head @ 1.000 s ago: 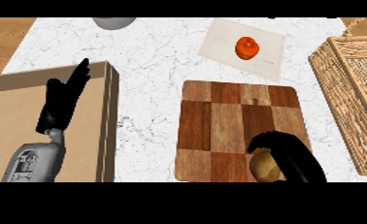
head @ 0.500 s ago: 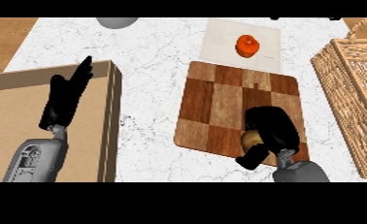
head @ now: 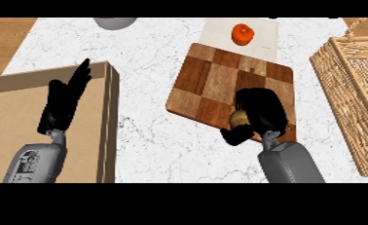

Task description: Pick the pear from the cutting board and place it in the basket

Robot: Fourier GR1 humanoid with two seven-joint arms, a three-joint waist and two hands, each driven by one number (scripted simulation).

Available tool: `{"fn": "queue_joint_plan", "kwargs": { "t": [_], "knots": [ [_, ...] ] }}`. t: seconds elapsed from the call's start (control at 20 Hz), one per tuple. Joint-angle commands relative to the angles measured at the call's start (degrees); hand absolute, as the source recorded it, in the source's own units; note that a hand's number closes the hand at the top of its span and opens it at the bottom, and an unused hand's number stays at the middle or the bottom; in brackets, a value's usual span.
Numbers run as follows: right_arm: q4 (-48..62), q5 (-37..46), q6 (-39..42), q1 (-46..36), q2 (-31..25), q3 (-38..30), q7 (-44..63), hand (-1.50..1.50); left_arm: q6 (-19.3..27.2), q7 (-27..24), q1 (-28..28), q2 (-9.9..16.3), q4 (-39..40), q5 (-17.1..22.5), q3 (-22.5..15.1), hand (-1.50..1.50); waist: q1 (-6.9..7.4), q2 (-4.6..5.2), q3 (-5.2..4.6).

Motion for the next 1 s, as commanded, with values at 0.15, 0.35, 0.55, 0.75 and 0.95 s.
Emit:
{"fn": "queue_joint_plan", "kwargs": {
  "t": [0.15, 0.35, 0.55, 0.75, 0.95],
  "knots": [
    [-14.35, -13.78, -2.46, -0.37, 2.98, -0.94, 7.29, 1.5, 0.45, 0.81, -0.74, -0.82, 1.59, 0.69, 0.67, 0.0, -0.56, 0.04, -0.38],
    [-24.37, -23.53, -3.66, -7.29, 3.03, -4.18, 15.99, 1.5, -0.29, 0.24, 1.13, 0.25, 0.81, 0.71, 0.4, 0.0, -0.14, -0.21, -0.4],
    [-36.14, -25.34, 0.72, -11.51, 3.04, -5.97, 25.99, 1.5, 0.89, 0.22, 0.25, -0.45, 2.06, 0.32, 0.55, 0.0, -0.92, -0.17, -0.46],
    [-32.95, -26.23, 8.05, -28.42, 2.69, -14.25, 34.57, 1.5, 0.16, 2.34, -2.19, -0.65, 1.41, 0.57, -0.06, 0.0, -0.1, 0.13, -0.46],
    [-34.45, -30.04, 12.58, -34.99, -0.23, -19.59, 40.59, 1.5, -0.04, -2.09, 0.81, -0.8, 3.94, 0.35, 0.41, 0.0, -0.39, 0.11, -0.47]
  ]
}}
